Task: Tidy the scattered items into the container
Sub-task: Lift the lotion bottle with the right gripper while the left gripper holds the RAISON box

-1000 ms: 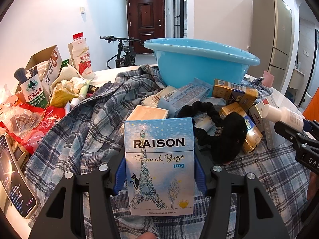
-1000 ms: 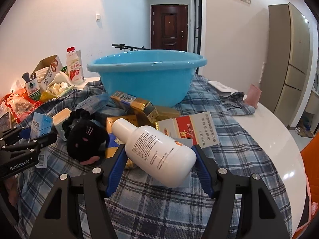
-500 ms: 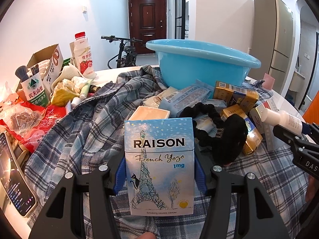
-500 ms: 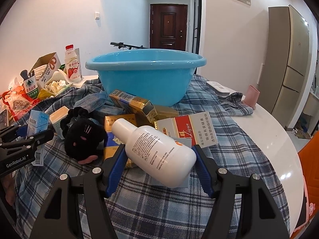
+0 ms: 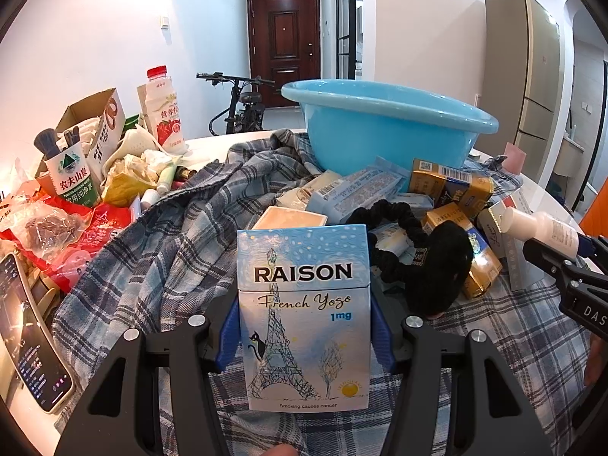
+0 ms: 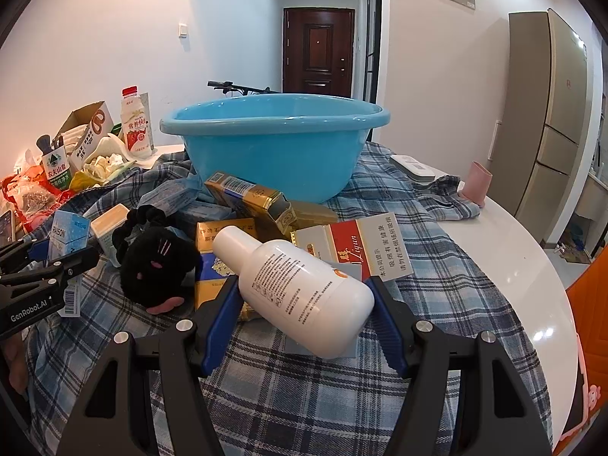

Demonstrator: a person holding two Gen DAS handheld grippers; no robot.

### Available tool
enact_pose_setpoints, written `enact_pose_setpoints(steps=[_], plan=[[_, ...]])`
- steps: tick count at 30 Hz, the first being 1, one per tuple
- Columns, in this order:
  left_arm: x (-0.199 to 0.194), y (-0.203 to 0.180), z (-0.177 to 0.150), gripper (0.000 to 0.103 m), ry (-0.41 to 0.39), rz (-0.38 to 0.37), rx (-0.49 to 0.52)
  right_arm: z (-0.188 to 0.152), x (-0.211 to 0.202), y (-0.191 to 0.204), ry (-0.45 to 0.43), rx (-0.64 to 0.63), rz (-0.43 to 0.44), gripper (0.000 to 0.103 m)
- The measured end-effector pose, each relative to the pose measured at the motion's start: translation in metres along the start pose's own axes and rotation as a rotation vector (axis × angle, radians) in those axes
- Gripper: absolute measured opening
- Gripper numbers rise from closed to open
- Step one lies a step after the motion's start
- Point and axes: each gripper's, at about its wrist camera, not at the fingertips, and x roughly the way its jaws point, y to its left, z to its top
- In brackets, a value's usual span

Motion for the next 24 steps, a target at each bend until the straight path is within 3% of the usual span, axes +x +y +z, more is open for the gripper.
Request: enact_pose_setpoints(steps=[17,24], plan=[[0.0,0.0,0.001,0.055,0.001,-0.001,-0.004,0.0,0.001,-0.002,0.003,0.011,-0.009,0.068],[-0.013,-0.006,0.003,0.055,-0.086,0.022,0.012,0.0,0.0,-0.002,-0.008,0.03,-0.004,0.068]])
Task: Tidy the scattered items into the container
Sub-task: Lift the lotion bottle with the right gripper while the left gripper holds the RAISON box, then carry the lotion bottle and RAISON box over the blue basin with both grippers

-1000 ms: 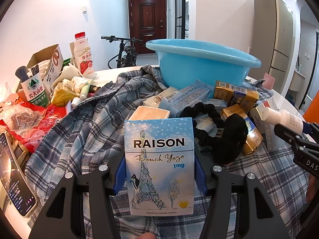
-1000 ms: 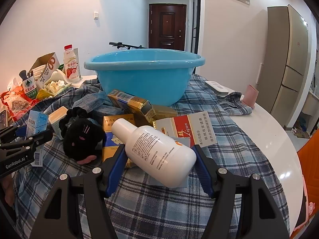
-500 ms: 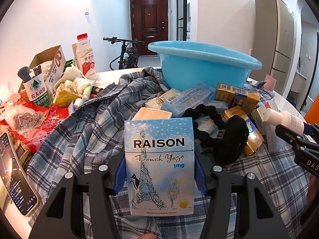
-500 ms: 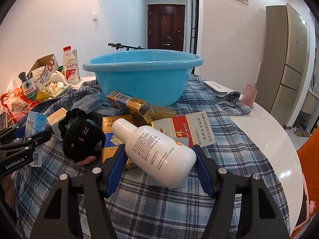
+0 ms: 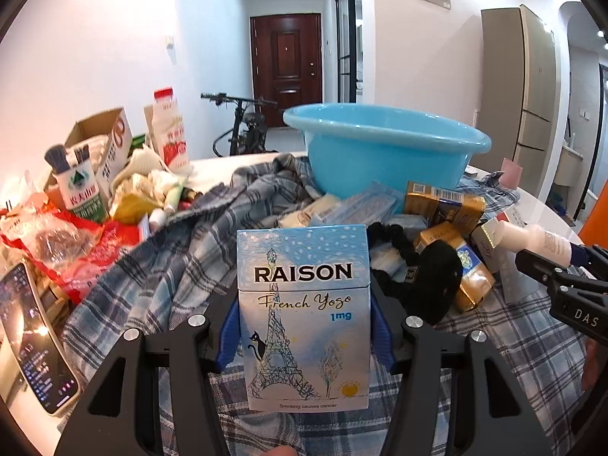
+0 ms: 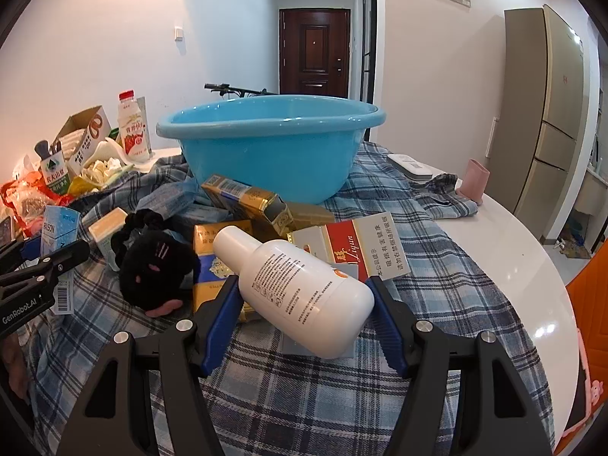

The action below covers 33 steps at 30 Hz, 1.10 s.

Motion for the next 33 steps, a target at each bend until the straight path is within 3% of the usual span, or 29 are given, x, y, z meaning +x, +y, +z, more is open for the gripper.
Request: enact_pose_setpoints(steps=[6,13,16,22,27,33], plan=[[-0.007,0.002,0.023,0.055,-0.006,-0.055,-0.01,0.017,-0.014,0.001,-0.045,-0.009,-0.012,0.068],[-0.024,-0.019,0.075,0.055,-0.127,-0.034,0.084,0.071,-0.036,0.009,-0.151,-0.055,-0.003,0.068],[-0.02,-0.028,0.102,0.055,-0.144,-0.053,0.114,0.099,-0.038,0.016,-0.19,-0.065,0.021,0.068],[-0.013,-0.02,0.161,0.055,-0.187,-0.069,0.05,0.149,-0.027,0.018,-0.226,-0.033,0.084,0.068],[0.004,-0.016,0.203,0.055,-0.194,-0.062,0.026,0.197,-0.012,0.027,-0.222,-0.057,0.063,0.068],[0.018,-0.004,0.227,0.055,-0.215,-0.052,-0.011,0.233,-0.005,0.04,-0.226,-0.085,0.015,0.068]])
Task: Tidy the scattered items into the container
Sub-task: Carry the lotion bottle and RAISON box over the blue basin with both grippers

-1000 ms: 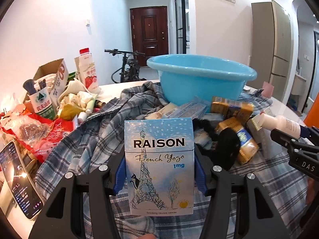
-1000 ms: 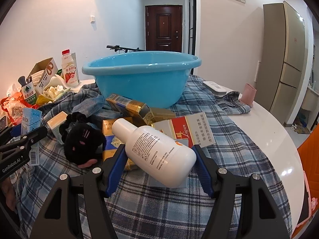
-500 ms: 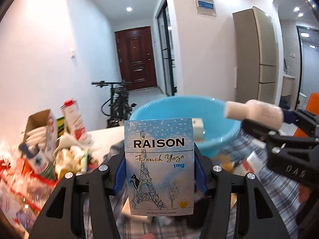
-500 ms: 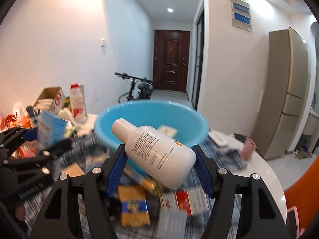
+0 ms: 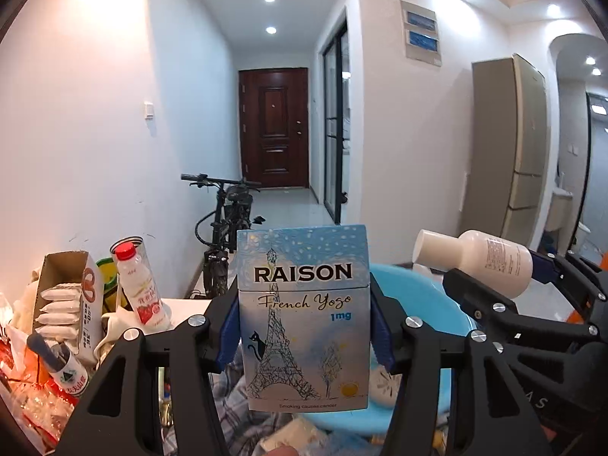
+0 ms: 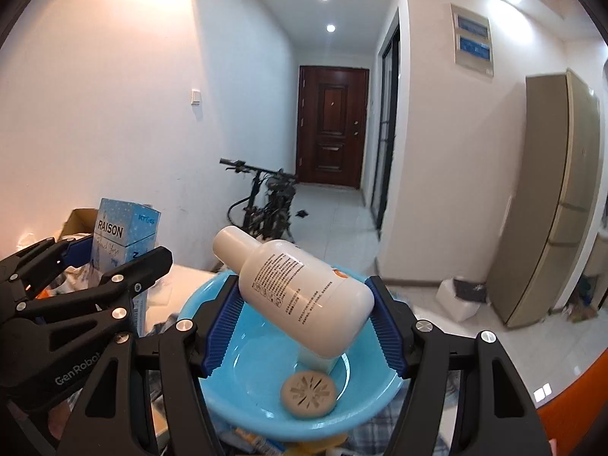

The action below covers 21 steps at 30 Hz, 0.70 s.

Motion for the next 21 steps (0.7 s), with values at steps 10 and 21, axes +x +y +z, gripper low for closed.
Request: enact_pose_setpoints(steps=[10,21], plan=[[0.029,0.004,-0.015,0.055,0.078,0.009,-0.011,-0.001,0.04,0.001,0.036,0.017,0.007,0.068],[0.031,0.008,-0.014,0.055,0.077,-0.006,-0.006,-0.004,0.047,0.004,0.048,-0.001,-0.018,0.068]])
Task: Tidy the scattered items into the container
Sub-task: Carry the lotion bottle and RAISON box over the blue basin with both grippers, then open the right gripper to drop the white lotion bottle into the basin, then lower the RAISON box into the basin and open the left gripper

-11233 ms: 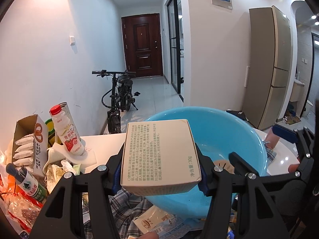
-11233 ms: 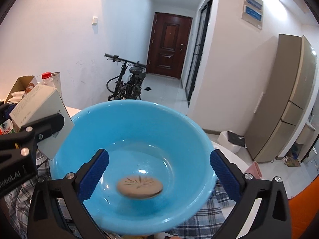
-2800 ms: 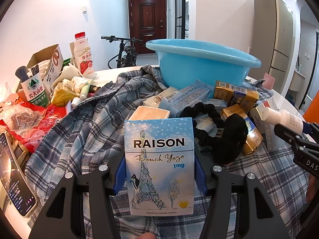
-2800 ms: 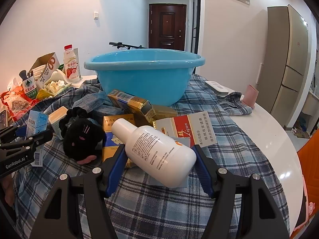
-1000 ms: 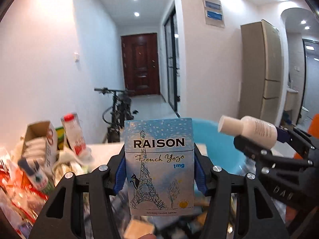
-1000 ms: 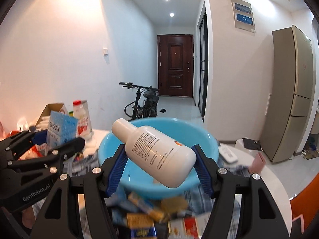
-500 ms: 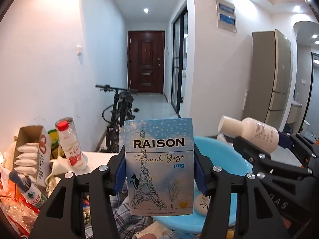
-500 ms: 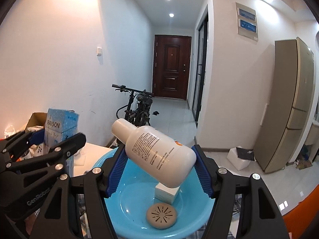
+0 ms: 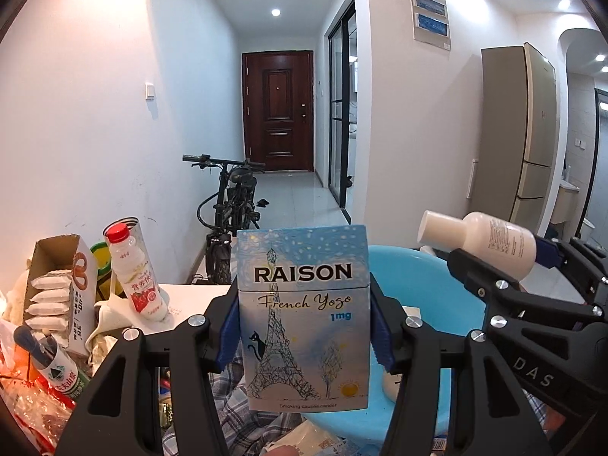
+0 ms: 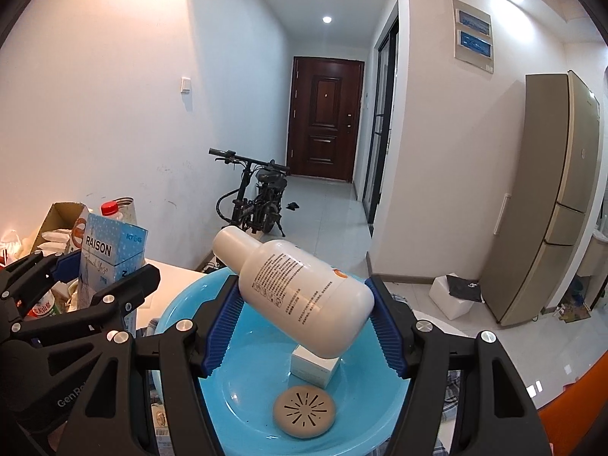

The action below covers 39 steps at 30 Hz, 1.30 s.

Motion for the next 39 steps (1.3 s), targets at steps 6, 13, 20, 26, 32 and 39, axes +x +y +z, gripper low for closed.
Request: enact_pose_setpoints(steps=[6,13,20,26,32,39], plan=[[-0.003,0.0,0.001,0.055,0.0,-0.04,-0.005,-0.002,0.003,0.004,0.002,-0.017,-0.047,0.068],[-0.004,0.007,0.003,0.055,-0.008,-0.033,-0.027,-0.001,0.007,-0.004,0.012,-0.019,-0.113,0.1],[0.0,0.008,0.002,0.055,0.001,-0.014,-0.026,0.002,0.01,-0.007,0.031,-0.019,-0.081,0.103],[0.0,0.003,0.0,0.055,0.001,-0.019,-0.009,0.002,0.009,-0.009,0.023,-0.024,-0.103,0.103],[-0.001,0.001,0.0,0.055,0.0,-0.022,-0.006,0.004,0.001,-0.011,0.001,-0.024,-0.116,0.103],[-0.001,-0.008,-0.002,0.055,0.005,-0.008,0.027,0.006,-0.003,-0.012,-0.01,-0.026,-0.133,0.103]])
